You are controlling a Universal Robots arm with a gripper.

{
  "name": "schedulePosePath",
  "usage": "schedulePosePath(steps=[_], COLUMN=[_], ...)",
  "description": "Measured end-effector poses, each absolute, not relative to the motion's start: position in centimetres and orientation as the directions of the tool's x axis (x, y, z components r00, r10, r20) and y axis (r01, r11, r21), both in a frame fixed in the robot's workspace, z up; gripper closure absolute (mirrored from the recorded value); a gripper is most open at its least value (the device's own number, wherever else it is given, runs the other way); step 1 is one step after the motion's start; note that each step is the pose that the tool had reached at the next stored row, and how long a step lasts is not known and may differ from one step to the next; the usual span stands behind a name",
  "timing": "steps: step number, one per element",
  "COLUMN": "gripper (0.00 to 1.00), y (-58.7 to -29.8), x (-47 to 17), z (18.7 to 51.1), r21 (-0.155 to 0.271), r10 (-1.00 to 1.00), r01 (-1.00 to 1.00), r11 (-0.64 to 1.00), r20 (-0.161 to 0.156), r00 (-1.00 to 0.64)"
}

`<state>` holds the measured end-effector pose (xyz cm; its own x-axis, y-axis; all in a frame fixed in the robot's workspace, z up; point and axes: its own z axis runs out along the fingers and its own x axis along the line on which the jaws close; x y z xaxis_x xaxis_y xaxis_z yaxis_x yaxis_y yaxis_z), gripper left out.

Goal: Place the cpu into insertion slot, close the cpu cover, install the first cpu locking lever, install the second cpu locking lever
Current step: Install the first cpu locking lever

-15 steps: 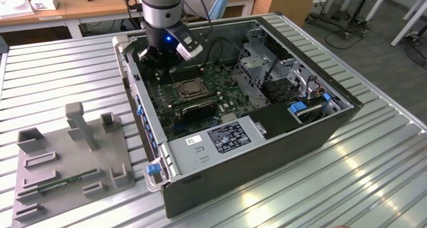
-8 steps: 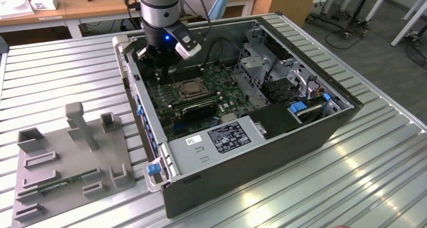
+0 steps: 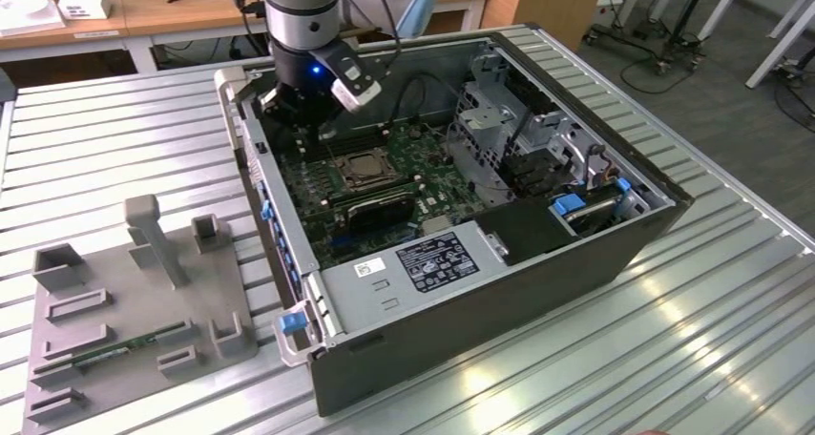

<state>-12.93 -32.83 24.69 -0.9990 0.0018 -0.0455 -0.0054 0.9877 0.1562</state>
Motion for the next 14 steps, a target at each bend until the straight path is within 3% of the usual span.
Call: schedulePosePath(steps=[14], gripper=[0.89], y=[-32.75], x=[-11.97], z=[24.68], r21=[0.180], r10=[0.003], r01=[-0.005], r11=[0.984], r20=[-0.044], r00=[-0.999])
